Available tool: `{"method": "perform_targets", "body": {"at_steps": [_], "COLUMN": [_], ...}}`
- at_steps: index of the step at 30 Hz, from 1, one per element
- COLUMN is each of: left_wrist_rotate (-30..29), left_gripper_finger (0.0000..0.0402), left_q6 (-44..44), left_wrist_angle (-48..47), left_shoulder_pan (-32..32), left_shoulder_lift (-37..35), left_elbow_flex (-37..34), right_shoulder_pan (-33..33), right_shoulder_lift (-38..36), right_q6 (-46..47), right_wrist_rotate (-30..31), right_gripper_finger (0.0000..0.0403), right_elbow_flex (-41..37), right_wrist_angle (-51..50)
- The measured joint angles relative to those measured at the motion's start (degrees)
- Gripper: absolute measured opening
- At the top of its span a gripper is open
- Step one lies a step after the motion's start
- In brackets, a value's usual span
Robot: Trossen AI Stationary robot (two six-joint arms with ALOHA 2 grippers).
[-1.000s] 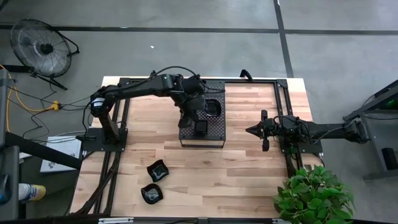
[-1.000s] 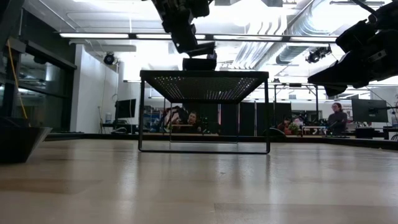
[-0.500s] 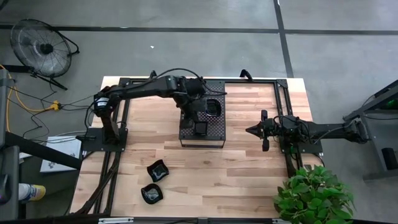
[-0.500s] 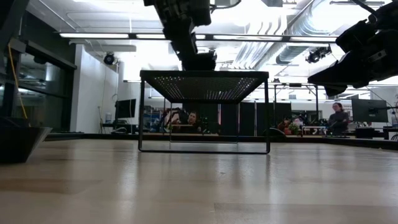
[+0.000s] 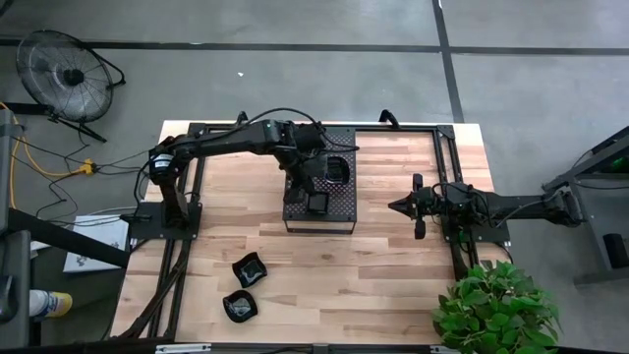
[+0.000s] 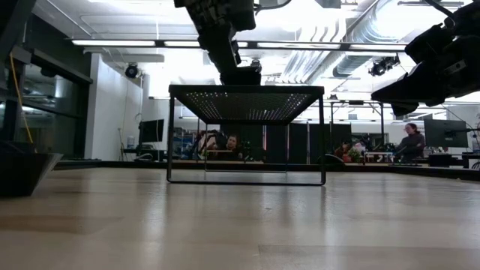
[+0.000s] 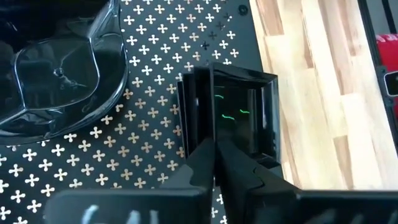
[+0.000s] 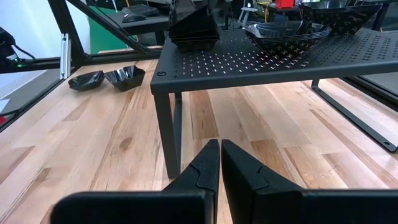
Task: Pick & Place Mini shaped plates
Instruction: Stack the black square shape plate on top of the other black square shape plate on the shelf, then stack the black distorted square plate on top of the other black distorted square plate on the shelf
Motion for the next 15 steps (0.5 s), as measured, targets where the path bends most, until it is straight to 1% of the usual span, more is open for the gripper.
{"method": "perform_targets", "body": {"at_steps": [2, 5, 10, 13, 15], "left_wrist_rotate": [-0.08, -0.37, -4.1, -6.48, -8.74], "left_gripper_finger": [0.0031, 0.0068, 0.013, 0.0152, 0.0157], "left_q6": [0.48, 0.97, 2.3, 4.25, 5.07], "left_wrist_angle": [0.0, 0.01, 0.03, -1.5, -3.5], "left_shoulder_pan": [0.0, 0.0, 0.03, 0.5, 0.97], "left_shoulder_lift": [0.0, 0.0, 0.0, 0.02, 0.04], "left_elbow_flex": [0.0, 0.0, 0.0, 1.08, 3.29], "right_shoulder_pan": [0.01, 0.01, 0.02, 0.02, 0.0], "right_shoulder_lift": [0.0, 0.0, 0.0, 0.0, 0.01], "right_q6": [0.0, 0.0, 0.0, 0.0, 0.0], "right_wrist_rotate": [0.02, 0.01, 0.0, 0.0, 0.01], "right_gripper_finger": [0.0012, 0.0012, 0.0012, 0.0012, 0.0012], "right_elbow_flex": [0.0, 0.0, 0.01, 0.0, -0.01], "right_wrist_angle": [0.0, 0.0, 0.0, 0.0, 0.0]}}
